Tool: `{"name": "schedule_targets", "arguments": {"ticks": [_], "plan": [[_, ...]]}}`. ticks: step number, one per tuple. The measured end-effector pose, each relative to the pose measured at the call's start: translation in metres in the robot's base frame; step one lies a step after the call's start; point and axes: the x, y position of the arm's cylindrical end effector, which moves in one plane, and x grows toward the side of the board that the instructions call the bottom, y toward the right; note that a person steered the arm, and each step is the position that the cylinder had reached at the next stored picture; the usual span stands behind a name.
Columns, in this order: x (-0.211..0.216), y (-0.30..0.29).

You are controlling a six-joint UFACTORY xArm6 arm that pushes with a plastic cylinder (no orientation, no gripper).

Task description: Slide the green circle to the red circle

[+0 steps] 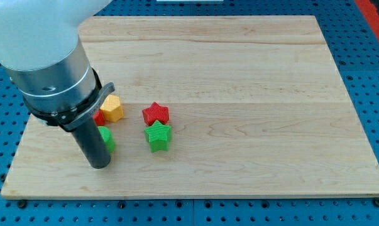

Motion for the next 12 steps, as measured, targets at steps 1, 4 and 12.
{"name": "schedule_targets", "arguments": {"ticks": [1,4,12], "plan": [[0.000,0.000],[-0.014,0.061],[-0.035,-0.077]]}}
